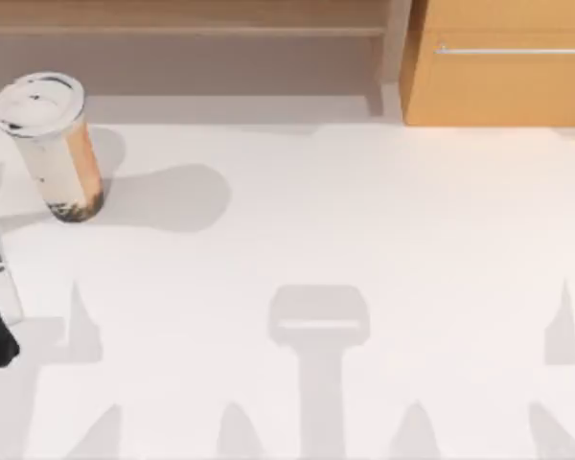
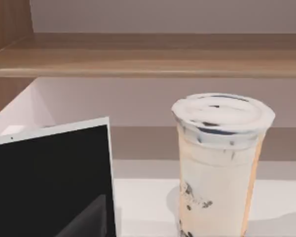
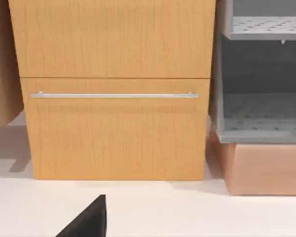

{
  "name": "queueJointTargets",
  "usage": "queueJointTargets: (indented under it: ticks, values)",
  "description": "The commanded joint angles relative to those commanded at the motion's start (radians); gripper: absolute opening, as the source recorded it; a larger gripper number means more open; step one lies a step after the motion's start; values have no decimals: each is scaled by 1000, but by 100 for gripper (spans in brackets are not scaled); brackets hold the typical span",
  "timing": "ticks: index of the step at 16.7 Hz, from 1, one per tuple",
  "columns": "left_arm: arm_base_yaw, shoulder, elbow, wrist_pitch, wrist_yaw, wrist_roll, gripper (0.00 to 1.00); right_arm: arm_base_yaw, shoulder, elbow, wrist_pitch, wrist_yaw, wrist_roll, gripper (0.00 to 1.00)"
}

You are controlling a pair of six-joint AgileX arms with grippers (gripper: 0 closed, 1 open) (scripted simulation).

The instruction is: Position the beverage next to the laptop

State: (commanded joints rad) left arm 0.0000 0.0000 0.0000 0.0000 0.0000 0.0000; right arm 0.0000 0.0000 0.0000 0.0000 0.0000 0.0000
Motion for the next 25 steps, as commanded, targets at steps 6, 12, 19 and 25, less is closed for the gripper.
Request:
queueJointTargets:
  ticks: [6,12,19,25]
  values:
    - [-9,103,15,80,-5,-5,100,0,0,0,0,0,0,100]
    - [-39,551,76,385,-25,-11,100,0,0,0,0,0,0,100]
    - [-83,1162,178,835,-54,-13,100,0,0,0,0,0,0,100]
    - [-113,1574,248,1140,-72,-15,100,0,0,0,0,0,0,100]
